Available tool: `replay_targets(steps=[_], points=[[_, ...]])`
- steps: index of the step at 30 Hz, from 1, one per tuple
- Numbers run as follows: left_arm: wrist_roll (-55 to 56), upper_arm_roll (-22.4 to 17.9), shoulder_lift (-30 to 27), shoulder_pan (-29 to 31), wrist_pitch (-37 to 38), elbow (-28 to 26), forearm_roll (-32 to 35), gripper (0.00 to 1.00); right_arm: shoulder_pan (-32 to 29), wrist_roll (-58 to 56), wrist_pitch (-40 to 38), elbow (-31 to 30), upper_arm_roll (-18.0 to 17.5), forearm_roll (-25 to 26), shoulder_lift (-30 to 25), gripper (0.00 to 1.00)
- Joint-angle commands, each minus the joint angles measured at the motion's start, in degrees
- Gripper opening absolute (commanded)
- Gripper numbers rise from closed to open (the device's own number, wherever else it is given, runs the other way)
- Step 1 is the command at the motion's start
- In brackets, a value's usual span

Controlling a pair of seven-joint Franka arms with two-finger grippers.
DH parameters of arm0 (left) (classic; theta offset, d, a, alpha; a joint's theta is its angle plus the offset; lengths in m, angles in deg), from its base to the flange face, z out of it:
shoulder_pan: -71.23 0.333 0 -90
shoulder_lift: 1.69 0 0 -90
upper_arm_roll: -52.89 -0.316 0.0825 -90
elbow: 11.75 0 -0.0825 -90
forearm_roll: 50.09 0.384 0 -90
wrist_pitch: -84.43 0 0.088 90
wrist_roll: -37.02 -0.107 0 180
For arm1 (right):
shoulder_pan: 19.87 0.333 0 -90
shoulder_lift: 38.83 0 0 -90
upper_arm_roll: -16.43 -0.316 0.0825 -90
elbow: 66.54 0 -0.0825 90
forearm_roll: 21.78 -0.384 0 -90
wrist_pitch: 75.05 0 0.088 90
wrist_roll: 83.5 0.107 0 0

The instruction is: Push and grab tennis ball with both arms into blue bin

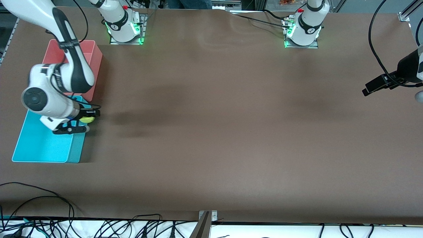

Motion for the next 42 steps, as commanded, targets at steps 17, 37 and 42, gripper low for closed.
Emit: replay_targets(steps=[17,37,42], points=[[-1.2,-0.6,-0.6,-0.4,-0.5,-0.6,-0.7,1.00,-4.7,-22.5,-9.7,6.3,8.6,-4.6,2.3,0.43],[-1.2,-0.6,-0.6,-0.4,-0.5,-0.6,-0.7,1.00,-9.0,-26.8,-5.9,5.9,8.4,-7.2,7.9,0.43],[-1.2,-0.6,-0.6,-0.4,-0.5,-0.6,-0.7,1.00,-9.1,-27.0,-4.3,6.0,8.3,-7.2,9.3,0.43]])
